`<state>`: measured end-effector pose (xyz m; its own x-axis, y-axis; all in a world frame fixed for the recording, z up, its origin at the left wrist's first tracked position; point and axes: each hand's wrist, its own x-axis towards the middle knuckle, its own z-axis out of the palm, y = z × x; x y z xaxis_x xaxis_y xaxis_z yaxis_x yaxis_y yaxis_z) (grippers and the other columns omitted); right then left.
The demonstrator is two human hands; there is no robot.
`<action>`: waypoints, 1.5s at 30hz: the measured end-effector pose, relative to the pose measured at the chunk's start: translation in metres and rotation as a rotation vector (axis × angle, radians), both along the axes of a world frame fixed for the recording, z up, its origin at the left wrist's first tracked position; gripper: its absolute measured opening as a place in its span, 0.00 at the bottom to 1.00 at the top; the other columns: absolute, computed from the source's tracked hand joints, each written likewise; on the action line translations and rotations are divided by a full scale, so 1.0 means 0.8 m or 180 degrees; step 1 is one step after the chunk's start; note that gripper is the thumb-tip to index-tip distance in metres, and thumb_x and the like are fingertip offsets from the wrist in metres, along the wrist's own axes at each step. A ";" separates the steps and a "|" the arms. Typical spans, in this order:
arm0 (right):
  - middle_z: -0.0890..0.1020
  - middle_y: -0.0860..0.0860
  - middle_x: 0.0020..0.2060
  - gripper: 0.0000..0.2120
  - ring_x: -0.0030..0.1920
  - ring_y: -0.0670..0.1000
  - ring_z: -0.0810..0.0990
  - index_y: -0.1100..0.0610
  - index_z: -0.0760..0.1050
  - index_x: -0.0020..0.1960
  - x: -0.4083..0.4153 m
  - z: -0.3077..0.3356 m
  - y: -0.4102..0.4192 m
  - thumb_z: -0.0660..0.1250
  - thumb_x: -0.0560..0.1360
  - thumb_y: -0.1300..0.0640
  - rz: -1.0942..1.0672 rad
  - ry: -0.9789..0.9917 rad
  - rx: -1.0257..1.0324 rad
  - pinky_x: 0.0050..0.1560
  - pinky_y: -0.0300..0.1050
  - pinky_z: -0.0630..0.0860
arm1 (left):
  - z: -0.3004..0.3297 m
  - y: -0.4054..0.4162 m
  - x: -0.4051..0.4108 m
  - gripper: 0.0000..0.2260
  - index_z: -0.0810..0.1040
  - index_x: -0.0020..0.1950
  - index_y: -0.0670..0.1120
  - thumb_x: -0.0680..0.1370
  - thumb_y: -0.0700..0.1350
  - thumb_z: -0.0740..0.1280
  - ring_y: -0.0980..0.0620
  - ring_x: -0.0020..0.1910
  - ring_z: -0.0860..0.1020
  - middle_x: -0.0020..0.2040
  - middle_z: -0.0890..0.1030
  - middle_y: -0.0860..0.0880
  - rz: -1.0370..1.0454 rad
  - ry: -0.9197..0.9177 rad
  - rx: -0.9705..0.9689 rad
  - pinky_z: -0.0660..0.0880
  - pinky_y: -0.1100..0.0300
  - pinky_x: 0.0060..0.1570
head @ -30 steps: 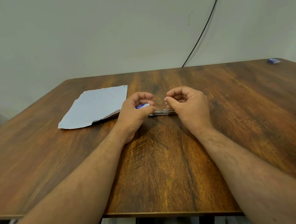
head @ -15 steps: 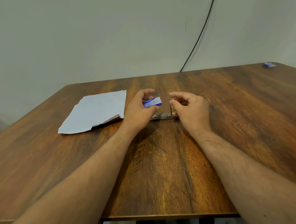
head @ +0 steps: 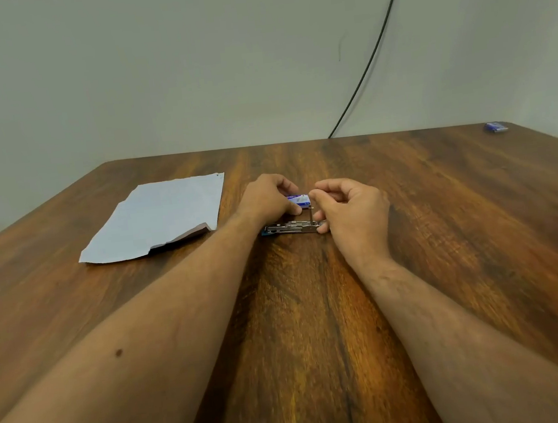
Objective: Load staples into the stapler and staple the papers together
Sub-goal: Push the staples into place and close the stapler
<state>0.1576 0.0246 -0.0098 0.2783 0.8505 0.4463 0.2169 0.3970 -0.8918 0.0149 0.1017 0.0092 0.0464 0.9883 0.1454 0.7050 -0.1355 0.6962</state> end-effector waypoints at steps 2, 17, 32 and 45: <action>0.86 0.51 0.35 0.06 0.28 0.42 0.81 0.56 0.85 0.53 0.000 0.000 0.000 0.73 0.76 0.60 0.0014 0.0014 -0.0031 0.29 0.33 0.76 | 0.001 0.001 -0.002 0.17 0.81 0.61 0.48 0.73 0.40 0.77 0.51 0.58 0.80 0.58 0.83 0.49 -0.0069 -0.0021 -0.0094 0.77 0.56 0.57; 0.87 0.51 0.44 0.09 0.34 0.43 0.84 0.54 0.86 0.53 -0.004 0.002 -0.011 0.71 0.77 0.64 0.0240 -0.0400 0.0310 0.31 0.34 0.78 | 0.004 -0.087 -0.005 0.05 0.85 0.48 0.45 0.74 0.38 0.76 0.48 0.44 0.86 0.44 0.87 0.46 -0.0386 -0.2422 0.0100 0.83 0.53 0.48; 0.87 0.49 0.43 0.10 0.28 0.44 0.83 0.53 0.85 0.55 -0.005 0.000 -0.010 0.70 0.78 0.63 0.0454 -0.0856 0.0298 0.31 0.38 0.80 | -0.024 -0.095 -0.018 0.13 0.79 0.61 0.37 0.76 0.35 0.72 0.49 0.42 0.85 0.46 0.86 0.43 -0.0541 -0.3166 0.0043 0.83 0.58 0.45; 0.83 0.51 0.48 0.10 0.48 0.48 0.81 0.55 0.84 0.57 -0.012 0.018 0.006 0.71 0.78 0.55 0.0077 -0.2440 0.1044 0.50 0.43 0.78 | -0.024 -0.086 -0.022 0.08 0.81 0.57 0.43 0.80 0.36 0.68 0.53 0.43 0.81 0.51 0.85 0.44 -0.0339 -0.3464 -0.0067 0.78 0.61 0.41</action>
